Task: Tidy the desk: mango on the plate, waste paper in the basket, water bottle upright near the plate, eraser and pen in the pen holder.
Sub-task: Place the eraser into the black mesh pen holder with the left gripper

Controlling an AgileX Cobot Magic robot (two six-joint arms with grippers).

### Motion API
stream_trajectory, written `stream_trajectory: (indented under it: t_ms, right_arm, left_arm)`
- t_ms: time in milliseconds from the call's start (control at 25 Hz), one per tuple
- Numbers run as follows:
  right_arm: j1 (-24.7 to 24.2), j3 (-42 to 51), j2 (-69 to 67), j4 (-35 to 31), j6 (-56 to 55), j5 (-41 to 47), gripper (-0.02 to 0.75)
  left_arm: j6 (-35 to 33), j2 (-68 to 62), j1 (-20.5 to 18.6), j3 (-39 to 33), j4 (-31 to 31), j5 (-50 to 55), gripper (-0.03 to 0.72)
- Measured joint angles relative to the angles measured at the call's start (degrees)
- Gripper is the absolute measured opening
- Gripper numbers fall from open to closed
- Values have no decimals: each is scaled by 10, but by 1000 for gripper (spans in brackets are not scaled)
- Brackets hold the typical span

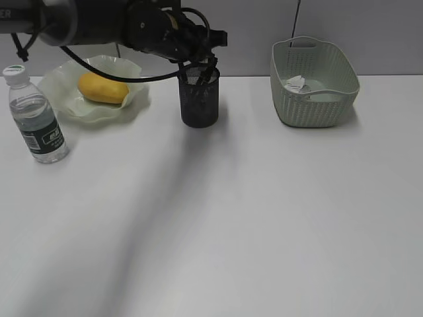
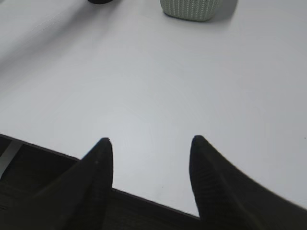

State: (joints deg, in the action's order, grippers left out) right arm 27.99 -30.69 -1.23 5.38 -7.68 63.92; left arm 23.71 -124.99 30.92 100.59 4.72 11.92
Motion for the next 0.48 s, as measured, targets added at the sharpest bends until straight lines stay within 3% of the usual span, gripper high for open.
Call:
stream_trajectory:
  t_ms: [480]
  right_arm:
    - [0,0,0,0,0,0,414]
  left_arm:
    - [0,-40,-13,0,16,-43,178]
